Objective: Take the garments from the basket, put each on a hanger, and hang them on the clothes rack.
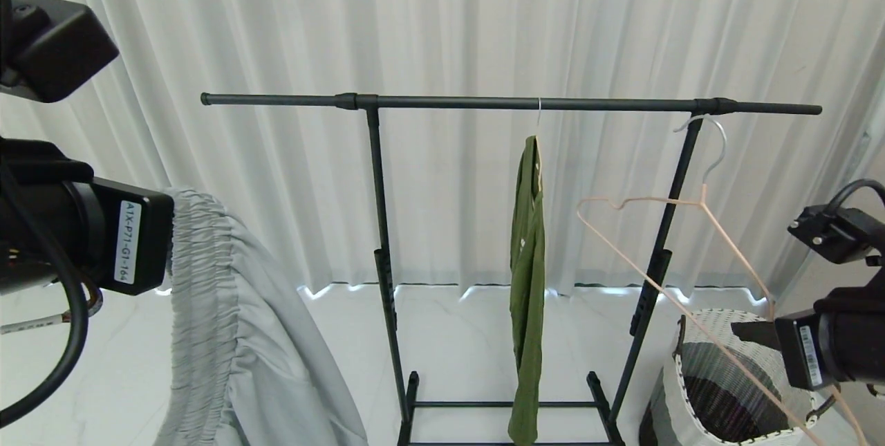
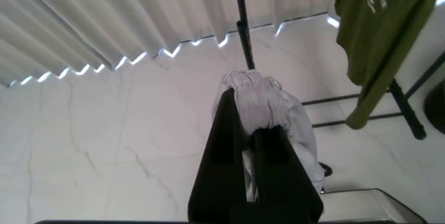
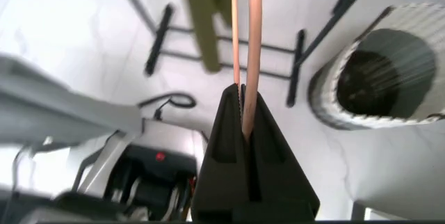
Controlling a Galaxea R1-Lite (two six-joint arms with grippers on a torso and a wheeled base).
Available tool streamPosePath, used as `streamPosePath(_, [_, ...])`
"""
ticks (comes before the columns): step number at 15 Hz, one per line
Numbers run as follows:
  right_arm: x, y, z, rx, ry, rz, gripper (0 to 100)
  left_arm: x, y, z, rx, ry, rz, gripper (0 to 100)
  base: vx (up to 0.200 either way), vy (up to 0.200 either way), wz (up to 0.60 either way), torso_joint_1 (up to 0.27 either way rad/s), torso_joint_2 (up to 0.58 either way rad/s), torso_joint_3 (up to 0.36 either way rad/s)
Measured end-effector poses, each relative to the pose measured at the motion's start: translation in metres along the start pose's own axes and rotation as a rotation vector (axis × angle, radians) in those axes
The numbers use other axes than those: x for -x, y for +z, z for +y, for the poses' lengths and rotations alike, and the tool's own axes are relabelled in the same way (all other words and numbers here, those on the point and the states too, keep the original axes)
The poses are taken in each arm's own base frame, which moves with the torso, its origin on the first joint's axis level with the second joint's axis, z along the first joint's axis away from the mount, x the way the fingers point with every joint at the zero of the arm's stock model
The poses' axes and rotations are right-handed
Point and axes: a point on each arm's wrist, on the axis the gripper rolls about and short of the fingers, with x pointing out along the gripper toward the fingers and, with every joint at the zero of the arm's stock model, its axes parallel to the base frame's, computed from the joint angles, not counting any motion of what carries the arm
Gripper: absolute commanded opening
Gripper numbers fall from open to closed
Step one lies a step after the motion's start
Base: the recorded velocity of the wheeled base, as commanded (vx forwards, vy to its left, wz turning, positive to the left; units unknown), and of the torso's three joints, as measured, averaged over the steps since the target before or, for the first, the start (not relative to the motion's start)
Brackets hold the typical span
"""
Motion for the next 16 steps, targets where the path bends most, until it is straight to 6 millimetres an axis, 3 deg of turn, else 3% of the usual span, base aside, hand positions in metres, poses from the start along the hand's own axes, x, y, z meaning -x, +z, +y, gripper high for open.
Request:
streamPosePath(8, [0.027, -0.026, 0.026, 0.144, 0.220, 0.002, 0, -0.018, 0.004, -0.013, -0.029, 0.005, 0.034, 0, -0.025, 0.000, 0.00, 0.000, 0.00, 0.000])
streamPosePath(12, [0.036, -0.036, 0.041, 0.229, 0.342, 0.013, 0, -0.047, 0.018, -0.030, -0.007, 0.088, 0.013, 0, 0.000, 0.000, 0.00, 0.000, 0.00, 0.000])
streamPosePath(16, [0.040, -0.040, 0.056, 0.282, 0.490, -0.010, 0, -0.084, 0.050, -0.040, 0.062, 0.168, -0.019, 0, 0.000, 0.000, 0.00, 0.000, 0.00, 0.000])
